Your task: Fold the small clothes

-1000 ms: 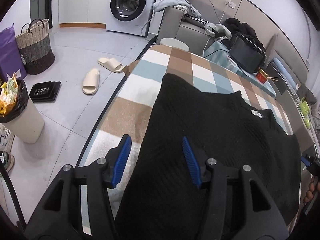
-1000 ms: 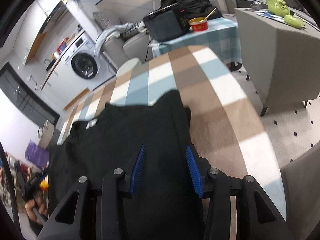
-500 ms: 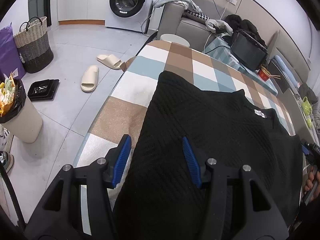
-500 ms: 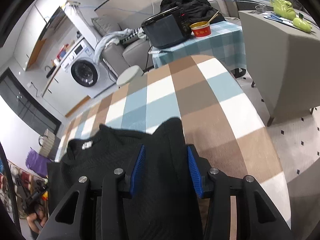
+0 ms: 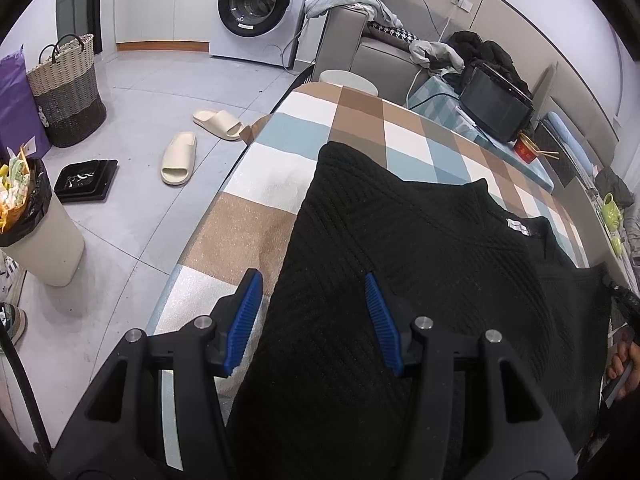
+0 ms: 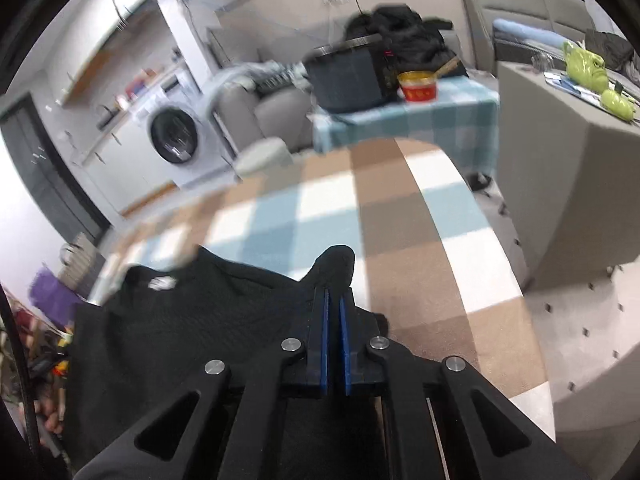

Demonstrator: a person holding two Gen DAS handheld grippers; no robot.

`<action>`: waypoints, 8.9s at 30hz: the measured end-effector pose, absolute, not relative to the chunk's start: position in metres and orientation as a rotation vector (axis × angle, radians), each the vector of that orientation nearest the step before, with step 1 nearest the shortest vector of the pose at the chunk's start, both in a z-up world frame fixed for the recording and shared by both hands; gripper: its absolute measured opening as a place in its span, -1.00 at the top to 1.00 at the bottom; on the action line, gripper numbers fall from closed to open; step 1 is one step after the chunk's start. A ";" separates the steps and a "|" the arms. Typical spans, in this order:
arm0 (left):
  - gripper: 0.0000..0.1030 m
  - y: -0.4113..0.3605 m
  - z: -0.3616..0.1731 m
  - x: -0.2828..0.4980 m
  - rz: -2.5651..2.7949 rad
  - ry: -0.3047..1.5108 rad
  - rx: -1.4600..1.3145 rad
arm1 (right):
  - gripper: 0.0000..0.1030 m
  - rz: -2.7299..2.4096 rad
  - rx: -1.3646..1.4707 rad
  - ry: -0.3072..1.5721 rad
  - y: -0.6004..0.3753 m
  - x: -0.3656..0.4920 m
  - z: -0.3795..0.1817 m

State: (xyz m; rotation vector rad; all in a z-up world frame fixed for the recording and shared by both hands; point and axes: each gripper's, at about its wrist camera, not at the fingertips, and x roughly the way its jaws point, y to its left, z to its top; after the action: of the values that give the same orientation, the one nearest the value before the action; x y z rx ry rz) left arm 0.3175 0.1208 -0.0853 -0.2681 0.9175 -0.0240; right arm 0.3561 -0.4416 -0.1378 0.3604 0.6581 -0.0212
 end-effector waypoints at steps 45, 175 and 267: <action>0.90 0.146 -0.038 0.327 -0.016 0.634 -0.404 | 0.76 -0.096 0.555 0.595 -0.456 0.358 -0.134; 0.98 0.133 -0.049 0.253 -0.076 0.747 -0.246 | 0.83 0.030 0.268 0.652 -0.418 0.309 -0.131; 0.05 0.173 -0.068 -0.023 -0.090 1.083 -0.789 | -0.12 0.159 0.407 0.766 -0.317 0.126 -0.148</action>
State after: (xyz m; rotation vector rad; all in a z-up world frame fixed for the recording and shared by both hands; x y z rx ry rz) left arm -0.0234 0.1729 -0.0678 -0.7889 1.0830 -0.0897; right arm 0.1262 -0.3165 -0.1478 0.4069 0.7659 0.1588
